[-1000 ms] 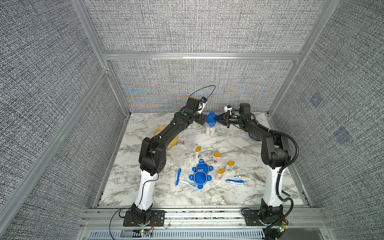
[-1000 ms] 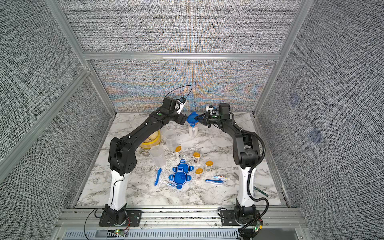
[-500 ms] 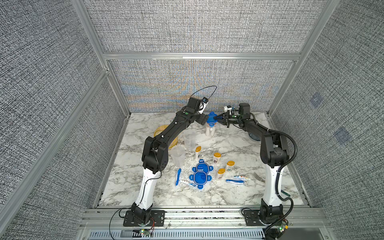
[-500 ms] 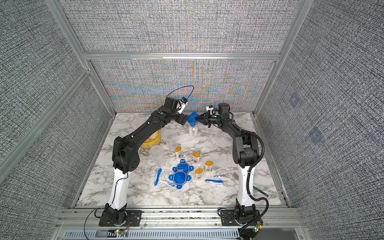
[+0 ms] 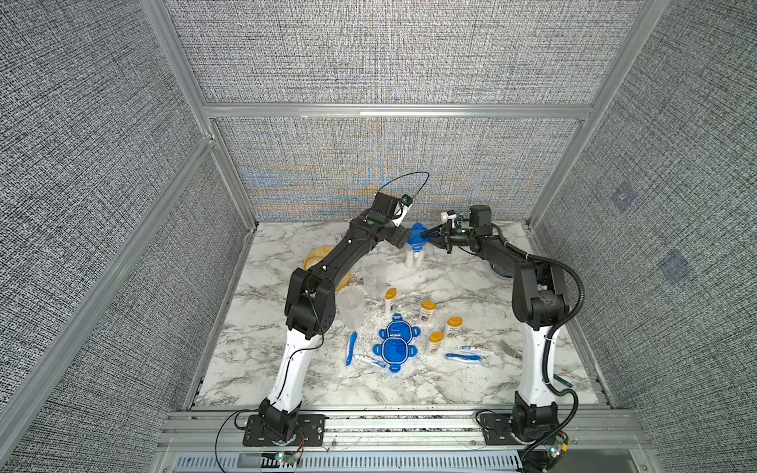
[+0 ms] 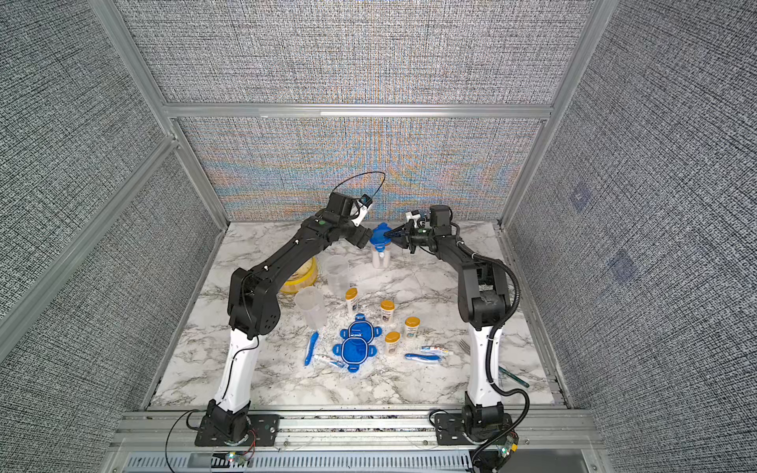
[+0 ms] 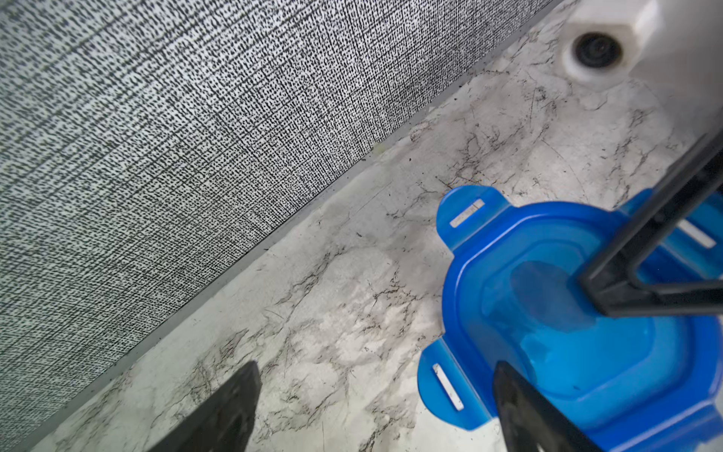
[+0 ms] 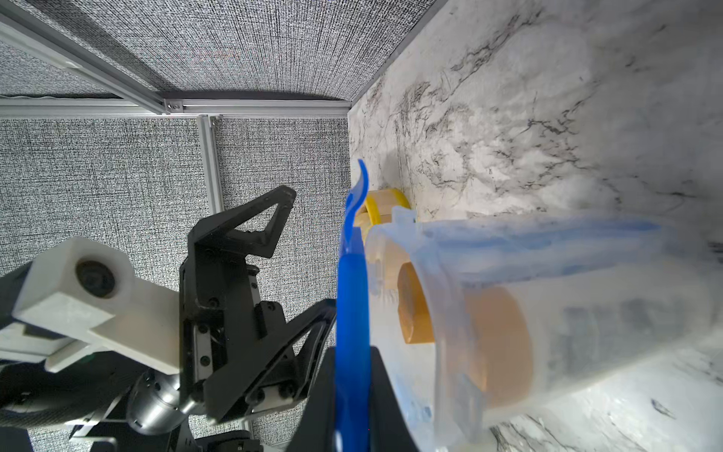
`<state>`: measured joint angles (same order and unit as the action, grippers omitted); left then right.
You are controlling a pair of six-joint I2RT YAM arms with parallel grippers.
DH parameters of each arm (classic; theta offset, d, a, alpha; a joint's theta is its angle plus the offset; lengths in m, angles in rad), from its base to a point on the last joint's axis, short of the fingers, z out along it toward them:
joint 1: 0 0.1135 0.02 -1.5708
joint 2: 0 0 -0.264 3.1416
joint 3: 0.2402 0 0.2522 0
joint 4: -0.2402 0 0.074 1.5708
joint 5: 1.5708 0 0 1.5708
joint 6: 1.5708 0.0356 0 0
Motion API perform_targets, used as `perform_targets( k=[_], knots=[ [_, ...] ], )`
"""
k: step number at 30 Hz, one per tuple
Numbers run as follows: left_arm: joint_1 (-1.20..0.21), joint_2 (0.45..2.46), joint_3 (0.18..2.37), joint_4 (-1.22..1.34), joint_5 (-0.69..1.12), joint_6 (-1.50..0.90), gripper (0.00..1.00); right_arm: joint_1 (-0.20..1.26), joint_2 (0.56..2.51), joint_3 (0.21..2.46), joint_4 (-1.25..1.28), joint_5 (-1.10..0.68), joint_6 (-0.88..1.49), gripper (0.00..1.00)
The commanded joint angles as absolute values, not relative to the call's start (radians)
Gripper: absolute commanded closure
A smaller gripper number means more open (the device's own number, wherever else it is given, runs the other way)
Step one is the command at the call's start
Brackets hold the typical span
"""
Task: Pack away toiletry kits
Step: Close the lid on the container.
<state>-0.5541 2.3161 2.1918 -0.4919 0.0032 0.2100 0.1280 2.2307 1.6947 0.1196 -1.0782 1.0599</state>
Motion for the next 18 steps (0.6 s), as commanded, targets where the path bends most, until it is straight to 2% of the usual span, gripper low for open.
perform_targets(
  k=[1,17,18],
  knots=[
    [-0.556,2.333,2.214,-0.507,0.018,0.221,0.08,0.13,2.236,1.707,0.115,-1.08,1.046,1.0],
    [-0.555,2.383,2.281,-0.558,0.023,0.239,0.09,0.129,2.246,1.723,0.11,-1.074,1.044,1.0],
    [-0.555,2.386,2.281,-0.559,0.021,0.239,0.09,0.129,2.244,1.723,0.111,-1.072,1.043,0.97]
  ],
)
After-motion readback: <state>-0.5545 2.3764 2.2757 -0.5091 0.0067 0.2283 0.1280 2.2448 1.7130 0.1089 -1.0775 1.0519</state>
